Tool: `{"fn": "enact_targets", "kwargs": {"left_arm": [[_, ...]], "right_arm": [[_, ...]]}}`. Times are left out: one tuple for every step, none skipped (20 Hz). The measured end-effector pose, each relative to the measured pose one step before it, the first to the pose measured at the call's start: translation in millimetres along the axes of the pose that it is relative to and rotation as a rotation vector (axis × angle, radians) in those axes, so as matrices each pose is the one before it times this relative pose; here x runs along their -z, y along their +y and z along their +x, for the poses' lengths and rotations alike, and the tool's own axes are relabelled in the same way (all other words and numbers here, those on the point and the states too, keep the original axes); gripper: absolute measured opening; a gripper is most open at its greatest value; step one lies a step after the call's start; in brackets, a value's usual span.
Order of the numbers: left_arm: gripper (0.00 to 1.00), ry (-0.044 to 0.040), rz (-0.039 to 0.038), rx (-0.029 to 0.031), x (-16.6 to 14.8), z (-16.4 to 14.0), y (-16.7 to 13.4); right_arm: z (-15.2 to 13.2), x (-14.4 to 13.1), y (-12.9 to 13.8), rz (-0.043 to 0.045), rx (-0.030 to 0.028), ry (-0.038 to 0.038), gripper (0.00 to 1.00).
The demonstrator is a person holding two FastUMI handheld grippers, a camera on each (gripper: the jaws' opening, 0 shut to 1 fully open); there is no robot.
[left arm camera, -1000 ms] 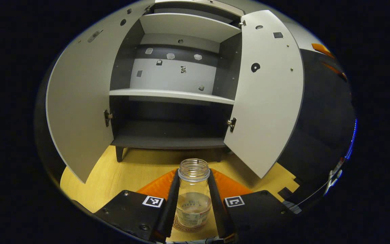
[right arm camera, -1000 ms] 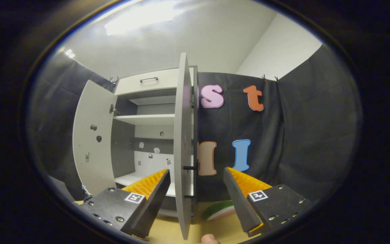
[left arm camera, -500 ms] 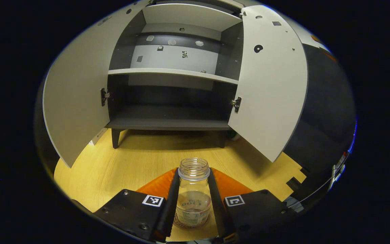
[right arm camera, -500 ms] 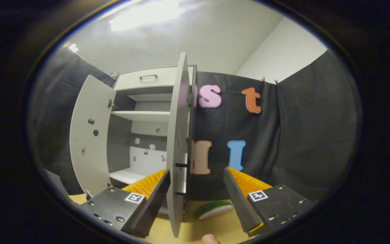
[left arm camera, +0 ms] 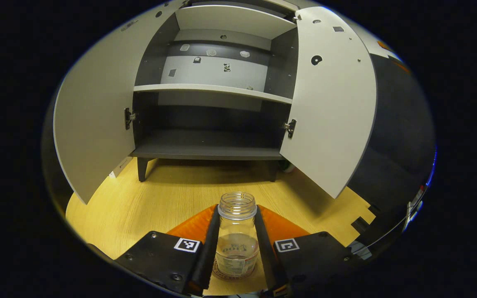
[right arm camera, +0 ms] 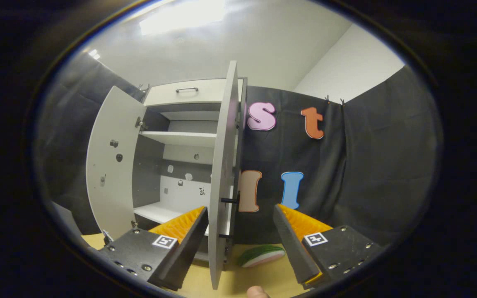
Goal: Grasp the bottle in the cabinet with the left hand and place it on the coaster, then close the right door with the right hand and the left door with the left hand.
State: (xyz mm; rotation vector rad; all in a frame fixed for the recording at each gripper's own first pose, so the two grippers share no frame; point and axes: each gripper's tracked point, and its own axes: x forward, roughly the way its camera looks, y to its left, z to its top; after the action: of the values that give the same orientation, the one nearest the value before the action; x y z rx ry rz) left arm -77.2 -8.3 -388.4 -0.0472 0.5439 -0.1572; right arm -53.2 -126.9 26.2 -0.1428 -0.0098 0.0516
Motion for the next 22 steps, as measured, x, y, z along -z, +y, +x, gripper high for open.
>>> {"fn": "enact_targets", "kwargs": {"left_arm": [[0.52,-0.00023,0.00111,0.00109,1.33,-3.74,-0.99],[0.52,0.00270,0.00059,0.00078,0.91,-3.19,-1.12],[0.52,0.00274,-0.00037,-0.00202,1.78,-2.82,0.13],[0.52,0.00168,-0.00120,-0.00110,0.61,-3.10,-0.36],[0.52,0.00153,-0.00173,-0.00204,1.17,-2.86,-0.45],[0.52,0.00417,-0.00132,-0.00222,0.92,-2.64,-0.61],[0.52,0.00374,0.00115,-0.00141,2.08,-2.04,-0.83],[0.52,0.00442,0.00319,0.00267,1.31,-2.63,-1.65],[0.52,0.00398,-0.00303,0.00925,2.02,-1.92,-3.14],[0.53,0.01998,-0.00491,0.00623,4.79,-0.90,-2.12],[0.54,0.01125,-0.00314,0.00713,3.96,-2.18,-2.95],[0.55,0.00628,0.00327,0.00020,2.23,-1.77,-2.10],[0.55,0.00180,0.00724,-0.00020,0.38,-0.76,-1.46],[0.55,0.00346,0.00749,-0.00133,0.03,-0.41,-1.24],[0.55,0.00661,0.00581,-0.00097,2.02,0.25,-1.56],[0.55,0.00407,0.00283,0.00008,0.25,-0.65,-0.98],[0.55,0.00268,0.00133,0.00197,0.35,-1.23,-1.66],[0.55,0.00086,0.00152,0.00136,-0.31,-0.90,-1.02],[0.55,0.00121,0.00362,-0.00103,-0.72,-0.42,-1.07],[0.55,-0.00195,0.00579,-0.00319,-1.59,-0.51,-0.26],[0.55,-0.00355,0.00751,-0.00331,-0.56,-0.38,0.54],[0.55,-0.01038,0.00629,-0.00328,-3.22,-0.32,1.52]], "right_arm": [[-0.49,0.28,1.70,-0.00028,-0.00502,-0.00283,0.96],[1.08,-0.20,2.30,0.00064,-0.00537,-0.00176,0.93],[1.77,1.21,2.20,0.00107,-0.00538,0.00039,0.96],[1.37,0.29,2.43,0.00186,-0.00510,0.00047,0.96],[0.02,1.06,1.27,0.00283,-0.00404,-0.00014,0.96],[0.13,0.19,1.01,0.00322,-0.00297,-0.00026,0.93],[-0.21,1.05,0.82,0.00368,-0.00207,-0.00039,0.96],[0.06,-0.10,0.09,0.00425,-0.00174,-0.00097,0.96],[1.08,0.00,-1.33,0.00544,-0.00119,-0.00081,0.96],[-0.03,0.46,-0.52,0.00251,-0.00029,-0.00034,0.96],[-0.69,-0.28,-0.49,0.00160,0.00068,-0.00074,0.95],[0.26,-0.60,-0.86,0.00227,0.00154,-0.00182,0.93],[0.21,0.97,-0.35,0.00339,0.00226,-0.00088,0.93],[-0.82,1.30,-1.15,0.00422,0.00114,0.00232,0.93],[-0.64,1.56,-0.90,0.00360,0.00085,0.00325,0.93],[-0.11,0.74,-1.18,0.00254,0.00115,0.00397,0.96],[-1.69,1.62,-0.51,0.00234,0.00240,0.00232,0.96],[-0.80,0.49,-1.99,0.00271,0.00304,0.00118,0.96],[0.41,-0.31,-2.22,0.00335,0.00330,-0.00038,0.96],[-0.85,-0.11,-1.15,0.00375,0.00268,-0.00023,0.96],[-0.20,0.40,-1.82,0.00420,0.00341,-0.00046,0.93],[-0.55,-0.49,-1.26,0.00489,0.00279,-0.00048,0.93]]}}
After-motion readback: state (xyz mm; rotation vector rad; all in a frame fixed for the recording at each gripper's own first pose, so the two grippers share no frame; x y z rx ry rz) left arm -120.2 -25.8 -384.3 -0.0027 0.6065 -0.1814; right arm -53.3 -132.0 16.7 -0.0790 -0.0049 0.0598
